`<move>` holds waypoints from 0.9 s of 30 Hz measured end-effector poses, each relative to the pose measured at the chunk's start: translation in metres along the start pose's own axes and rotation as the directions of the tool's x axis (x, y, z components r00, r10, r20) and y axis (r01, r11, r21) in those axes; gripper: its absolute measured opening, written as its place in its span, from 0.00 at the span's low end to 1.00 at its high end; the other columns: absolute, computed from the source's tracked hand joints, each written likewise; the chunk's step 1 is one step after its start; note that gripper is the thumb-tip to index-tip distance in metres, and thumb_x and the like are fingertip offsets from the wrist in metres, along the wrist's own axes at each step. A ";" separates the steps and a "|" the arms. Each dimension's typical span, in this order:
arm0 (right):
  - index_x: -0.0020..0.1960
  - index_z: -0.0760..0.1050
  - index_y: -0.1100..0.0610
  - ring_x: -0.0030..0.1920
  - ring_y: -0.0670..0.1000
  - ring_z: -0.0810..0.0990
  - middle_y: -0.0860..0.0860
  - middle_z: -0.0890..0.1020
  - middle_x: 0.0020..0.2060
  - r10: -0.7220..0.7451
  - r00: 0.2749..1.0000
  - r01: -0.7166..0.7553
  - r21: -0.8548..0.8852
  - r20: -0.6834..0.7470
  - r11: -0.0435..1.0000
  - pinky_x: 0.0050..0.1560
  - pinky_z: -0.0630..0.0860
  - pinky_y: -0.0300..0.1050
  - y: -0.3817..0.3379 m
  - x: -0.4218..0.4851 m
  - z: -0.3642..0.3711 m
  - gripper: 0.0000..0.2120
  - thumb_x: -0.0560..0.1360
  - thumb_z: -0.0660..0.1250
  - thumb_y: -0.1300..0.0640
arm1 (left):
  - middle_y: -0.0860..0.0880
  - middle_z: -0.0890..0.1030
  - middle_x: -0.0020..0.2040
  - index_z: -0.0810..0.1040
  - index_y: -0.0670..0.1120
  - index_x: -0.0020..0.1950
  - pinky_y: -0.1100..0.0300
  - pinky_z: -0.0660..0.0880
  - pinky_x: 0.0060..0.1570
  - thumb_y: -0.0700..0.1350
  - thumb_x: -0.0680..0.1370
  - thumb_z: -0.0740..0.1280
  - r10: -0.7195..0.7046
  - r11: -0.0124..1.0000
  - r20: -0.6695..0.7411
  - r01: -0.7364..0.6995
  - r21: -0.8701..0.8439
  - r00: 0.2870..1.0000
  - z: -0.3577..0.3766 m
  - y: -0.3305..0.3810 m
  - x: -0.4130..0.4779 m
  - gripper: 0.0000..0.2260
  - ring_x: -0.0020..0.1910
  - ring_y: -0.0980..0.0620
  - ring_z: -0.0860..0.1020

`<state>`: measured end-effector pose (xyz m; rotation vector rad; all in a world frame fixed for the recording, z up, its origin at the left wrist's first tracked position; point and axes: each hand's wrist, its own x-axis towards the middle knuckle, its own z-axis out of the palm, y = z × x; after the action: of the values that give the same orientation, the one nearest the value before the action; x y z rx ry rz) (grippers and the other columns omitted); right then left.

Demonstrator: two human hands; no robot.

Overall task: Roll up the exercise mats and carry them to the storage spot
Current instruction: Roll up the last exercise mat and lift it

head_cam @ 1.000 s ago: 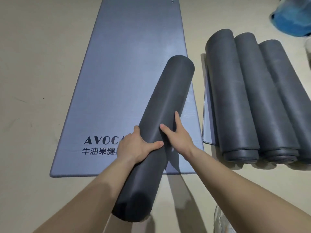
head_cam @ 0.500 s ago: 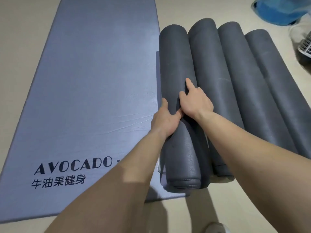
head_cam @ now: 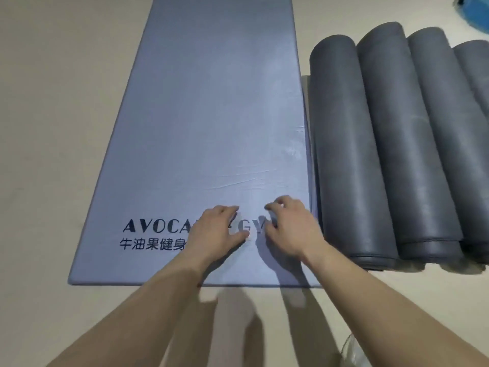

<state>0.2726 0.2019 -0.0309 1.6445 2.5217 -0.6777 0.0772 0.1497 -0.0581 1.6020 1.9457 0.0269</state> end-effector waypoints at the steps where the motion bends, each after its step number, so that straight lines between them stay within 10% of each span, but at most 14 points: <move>1: 0.73 0.70 0.49 0.69 0.59 0.68 0.53 0.68 0.72 -0.029 0.984 0.034 -0.022 0.174 0.999 0.63 0.71 0.55 -0.015 -0.016 0.022 0.25 0.79 0.63 0.42 | 0.50 0.63 0.80 0.60 0.57 0.80 0.49 0.67 0.71 0.66 0.72 0.69 -0.008 0.993 0.089 -0.003 0.121 0.996 0.003 -0.028 -0.025 0.40 0.77 0.45 0.61; 5: 0.75 0.57 0.48 0.73 0.62 0.60 0.56 0.57 0.76 -0.073 0.949 0.162 -0.275 0.308 0.948 0.64 0.68 0.59 -0.034 -0.059 0.086 0.36 0.75 0.68 0.38 | 0.50 0.37 0.83 0.38 0.59 0.82 0.36 0.56 0.75 0.64 0.72 0.73 -0.075 0.880 0.254 -0.056 0.472 0.964 0.021 -0.115 -0.089 0.52 0.81 0.36 0.44; 11: 0.61 0.73 0.62 0.49 0.66 0.77 0.62 0.78 0.54 -0.283 0.938 0.345 -0.489 0.197 0.801 0.28 0.67 0.50 -0.025 -0.067 0.109 0.24 0.69 0.74 0.55 | 0.42 0.47 0.84 0.50 0.49 0.83 0.42 0.66 0.72 0.51 0.85 0.59 0.025 0.840 0.113 -0.082 0.536 0.993 0.023 -0.152 -0.099 0.29 0.80 0.33 0.53; 14: 0.50 0.76 0.59 0.41 0.58 0.78 0.54 0.79 0.43 -0.310 0.949 0.309 -0.397 0.064 0.864 0.28 0.62 0.46 -0.031 -0.080 0.105 0.17 0.63 0.75 0.61 | 0.40 0.58 0.82 0.61 0.43 0.80 0.43 0.73 0.66 0.43 0.83 0.61 0.090 0.840 0.087 -0.123 0.529 0.992 0.023 -0.162 -0.108 0.25 0.78 0.34 0.63; 18: 0.50 0.77 0.51 0.41 0.56 0.80 0.48 0.82 0.41 -0.014 0.995 -0.002 -0.163 -0.100 0.987 0.33 0.63 0.46 -0.058 -0.080 0.087 0.07 0.74 0.70 0.58 | 0.44 0.85 0.46 0.79 0.45 0.55 0.53 0.78 0.30 0.39 0.69 0.75 0.205 0.855 -0.105 -0.126 0.504 0.973 0.001 -0.162 -0.115 0.16 0.41 0.42 0.84; 22: 0.54 0.77 0.52 0.49 0.58 0.78 0.50 0.82 0.47 0.146 0.974 -0.150 -0.011 -0.175 0.989 0.40 0.62 0.50 -0.088 -0.088 0.074 0.11 0.85 0.56 0.53 | 0.45 0.81 0.34 0.80 0.44 0.49 0.57 0.70 0.22 0.39 0.68 0.55 0.215 0.888 -0.219 -0.097 0.450 0.952 -0.012 -0.151 -0.145 0.17 0.25 0.43 0.79; 27: 0.50 0.78 0.54 0.48 0.61 0.79 0.54 0.82 0.44 0.098 0.973 -0.095 0.021 -0.208 0.995 0.39 0.63 0.50 -0.124 -0.115 0.067 0.13 0.85 0.57 0.51 | 0.47 0.79 0.28 0.79 0.45 0.40 0.61 0.66 0.22 0.33 0.63 0.78 0.142 0.868 -0.240 -0.004 0.496 0.960 -0.033 -0.159 -0.197 0.13 0.20 0.45 0.76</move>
<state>0.1999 0.0359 -0.0179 1.9214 2.5554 -0.5364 -0.0629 -0.0575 -0.0060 2.0957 2.2211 -0.2549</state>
